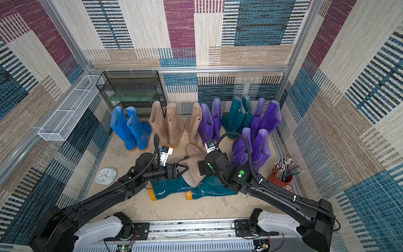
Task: Match and arrange rain boots in pairs
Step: Adjust the rain boot at the center of the board.
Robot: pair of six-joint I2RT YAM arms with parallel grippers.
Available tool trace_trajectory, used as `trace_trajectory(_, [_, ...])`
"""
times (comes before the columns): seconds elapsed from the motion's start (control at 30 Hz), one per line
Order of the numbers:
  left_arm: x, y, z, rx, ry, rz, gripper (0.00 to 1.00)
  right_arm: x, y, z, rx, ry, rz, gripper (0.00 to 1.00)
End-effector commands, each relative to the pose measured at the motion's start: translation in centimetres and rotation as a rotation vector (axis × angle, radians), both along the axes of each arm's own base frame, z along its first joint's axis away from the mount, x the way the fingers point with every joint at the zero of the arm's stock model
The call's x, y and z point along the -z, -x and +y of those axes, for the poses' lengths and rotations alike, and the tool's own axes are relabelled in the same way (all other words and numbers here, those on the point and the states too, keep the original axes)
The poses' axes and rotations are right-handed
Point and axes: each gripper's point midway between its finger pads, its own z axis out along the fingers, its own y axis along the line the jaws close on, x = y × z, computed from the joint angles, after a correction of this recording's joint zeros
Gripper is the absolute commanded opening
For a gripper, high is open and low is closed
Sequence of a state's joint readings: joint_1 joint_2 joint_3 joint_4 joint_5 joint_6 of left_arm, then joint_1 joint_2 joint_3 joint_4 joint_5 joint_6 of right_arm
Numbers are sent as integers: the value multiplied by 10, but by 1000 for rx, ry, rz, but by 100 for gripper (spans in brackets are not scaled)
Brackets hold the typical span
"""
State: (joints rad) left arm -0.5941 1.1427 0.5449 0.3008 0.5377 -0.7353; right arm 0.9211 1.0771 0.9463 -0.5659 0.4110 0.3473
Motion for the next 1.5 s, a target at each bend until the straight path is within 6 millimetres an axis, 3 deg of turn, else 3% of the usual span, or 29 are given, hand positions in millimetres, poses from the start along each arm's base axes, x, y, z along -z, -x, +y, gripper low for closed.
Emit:
trace_trajectory(0.0, [-39,-2,-17,53,161,-94,100,-4,-5,-3,26,-35,-18,95])
trace_trajectory(0.23, [-46,0,-54,129,181,-79,98,-1,0,-1,-5,-71,18,95])
trace_trajectory(0.33, [-70,-3,-62,135,228,-130,98,-1,11,5,-64,-95,58,95])
trace_trajectory(0.53, [-87,-23,-74,119,189,-161,97,-6,41,30,-303,-185,28,95])
trace_trajectory(0.7, [-86,-36,-83,111,171,-167,97,-13,48,28,-335,-214,-4,95])
trace_trajectory(0.83, [-81,-43,-90,118,162,-160,96,-6,26,8,-197,-155,-47,95])
trace_trajectory(0.93, [-85,-47,-91,111,160,-173,96,-10,4,-17,1,-135,-66,95])
trace_trajectory(1.03, [-87,-52,-92,104,140,-184,96,-20,-4,-31,85,-115,-95,95])
trace_trajectory(1.17, [-87,-58,-94,99,126,-194,96,-28,-6,-20,20,-175,-134,95])
trace_trajectory(1.33, [-90,-63,-95,101,144,-191,95,-19,-31,-20,43,-229,-82,95])
trace_trajectory(1.47, [-92,-67,-89,95,137,-197,96,-26,-40,-3,-56,-308,-98,95])
